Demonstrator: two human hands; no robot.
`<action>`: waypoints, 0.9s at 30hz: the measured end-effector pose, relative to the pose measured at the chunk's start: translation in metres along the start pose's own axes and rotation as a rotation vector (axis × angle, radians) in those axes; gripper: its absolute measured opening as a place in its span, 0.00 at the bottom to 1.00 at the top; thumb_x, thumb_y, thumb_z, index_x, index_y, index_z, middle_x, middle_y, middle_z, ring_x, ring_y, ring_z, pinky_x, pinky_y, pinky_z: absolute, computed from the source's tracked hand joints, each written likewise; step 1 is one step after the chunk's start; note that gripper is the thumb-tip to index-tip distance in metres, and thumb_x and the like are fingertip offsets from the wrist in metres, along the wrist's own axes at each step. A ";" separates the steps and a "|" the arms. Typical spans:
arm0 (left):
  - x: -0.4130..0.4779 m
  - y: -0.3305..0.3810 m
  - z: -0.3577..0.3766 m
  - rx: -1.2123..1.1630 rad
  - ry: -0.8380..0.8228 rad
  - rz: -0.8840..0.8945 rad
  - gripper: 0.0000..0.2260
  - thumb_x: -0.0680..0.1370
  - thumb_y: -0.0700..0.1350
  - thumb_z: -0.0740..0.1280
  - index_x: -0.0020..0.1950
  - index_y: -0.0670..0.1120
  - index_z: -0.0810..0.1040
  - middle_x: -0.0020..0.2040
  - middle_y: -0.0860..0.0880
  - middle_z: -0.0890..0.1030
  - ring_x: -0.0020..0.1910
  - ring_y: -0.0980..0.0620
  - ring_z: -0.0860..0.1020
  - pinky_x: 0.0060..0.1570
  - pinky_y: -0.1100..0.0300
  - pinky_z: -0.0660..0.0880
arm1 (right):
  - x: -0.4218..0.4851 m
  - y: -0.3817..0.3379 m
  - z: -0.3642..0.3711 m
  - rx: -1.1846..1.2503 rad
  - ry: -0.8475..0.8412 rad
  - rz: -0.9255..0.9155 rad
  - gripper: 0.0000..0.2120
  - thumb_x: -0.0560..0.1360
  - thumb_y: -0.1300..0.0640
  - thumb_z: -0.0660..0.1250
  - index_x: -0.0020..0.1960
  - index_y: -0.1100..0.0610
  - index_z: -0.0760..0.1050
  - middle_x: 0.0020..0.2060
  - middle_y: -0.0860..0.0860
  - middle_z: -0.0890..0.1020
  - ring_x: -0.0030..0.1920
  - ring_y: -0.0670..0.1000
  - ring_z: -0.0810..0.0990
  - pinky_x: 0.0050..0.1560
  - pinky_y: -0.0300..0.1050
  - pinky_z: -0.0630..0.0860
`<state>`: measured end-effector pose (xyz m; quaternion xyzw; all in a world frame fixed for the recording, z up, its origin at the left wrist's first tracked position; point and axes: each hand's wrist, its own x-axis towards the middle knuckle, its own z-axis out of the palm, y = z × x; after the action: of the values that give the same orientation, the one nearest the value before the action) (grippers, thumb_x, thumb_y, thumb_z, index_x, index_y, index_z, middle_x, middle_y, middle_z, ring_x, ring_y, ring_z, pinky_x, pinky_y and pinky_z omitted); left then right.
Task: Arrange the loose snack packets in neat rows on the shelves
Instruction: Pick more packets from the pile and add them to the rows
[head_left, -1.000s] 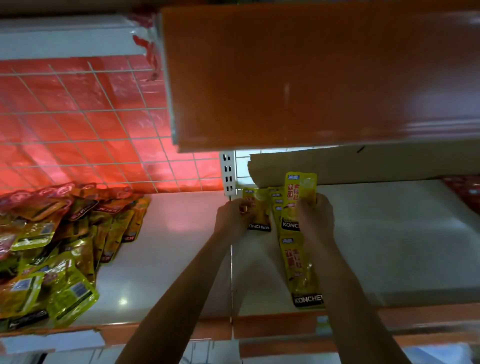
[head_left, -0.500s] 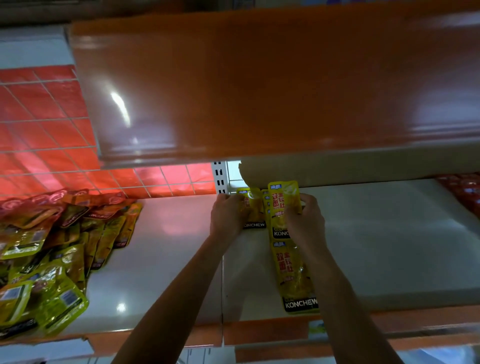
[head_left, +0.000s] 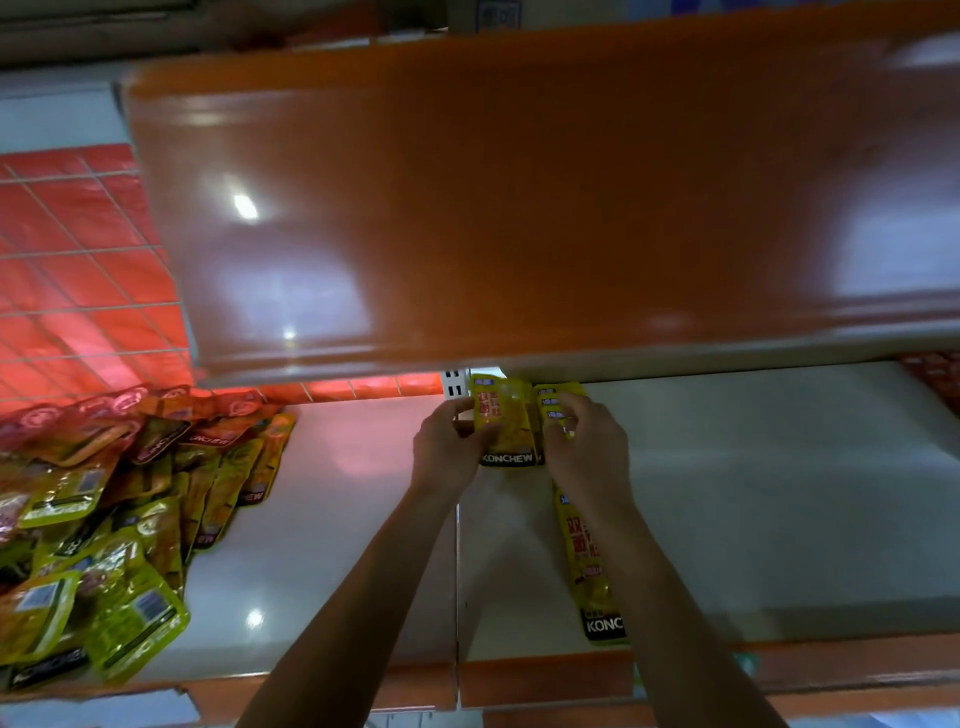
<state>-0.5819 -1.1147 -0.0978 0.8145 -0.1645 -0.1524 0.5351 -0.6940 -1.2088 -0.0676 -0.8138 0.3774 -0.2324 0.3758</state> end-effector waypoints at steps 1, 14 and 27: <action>0.000 -0.002 -0.001 0.040 -0.007 0.000 0.19 0.71 0.46 0.75 0.61 0.49 0.79 0.46 0.47 0.85 0.46 0.50 0.83 0.53 0.51 0.79 | -0.001 0.000 0.001 -0.003 -0.002 -0.019 0.18 0.77 0.59 0.63 0.67 0.58 0.73 0.61 0.56 0.78 0.62 0.54 0.75 0.62 0.49 0.71; 0.001 -0.007 0.009 0.472 -0.056 0.202 0.20 0.75 0.52 0.70 0.67 0.52 0.76 0.54 0.44 0.79 0.53 0.46 0.78 0.55 0.54 0.73 | -0.010 0.001 0.014 -0.240 0.014 -0.161 0.16 0.77 0.57 0.63 0.64 0.57 0.75 0.59 0.54 0.79 0.60 0.56 0.72 0.58 0.46 0.67; 0.009 -0.010 0.008 0.521 -0.110 0.274 0.15 0.75 0.56 0.69 0.62 0.57 0.80 0.48 0.45 0.80 0.49 0.45 0.78 0.44 0.60 0.66 | -0.015 -0.003 0.019 -0.270 -0.026 -0.157 0.16 0.76 0.58 0.63 0.63 0.58 0.75 0.59 0.55 0.78 0.61 0.56 0.72 0.61 0.46 0.66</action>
<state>-0.5756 -1.1214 -0.1105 0.8852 -0.3352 -0.0753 0.3137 -0.6894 -1.1871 -0.0782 -0.8869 0.3356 -0.1976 0.2487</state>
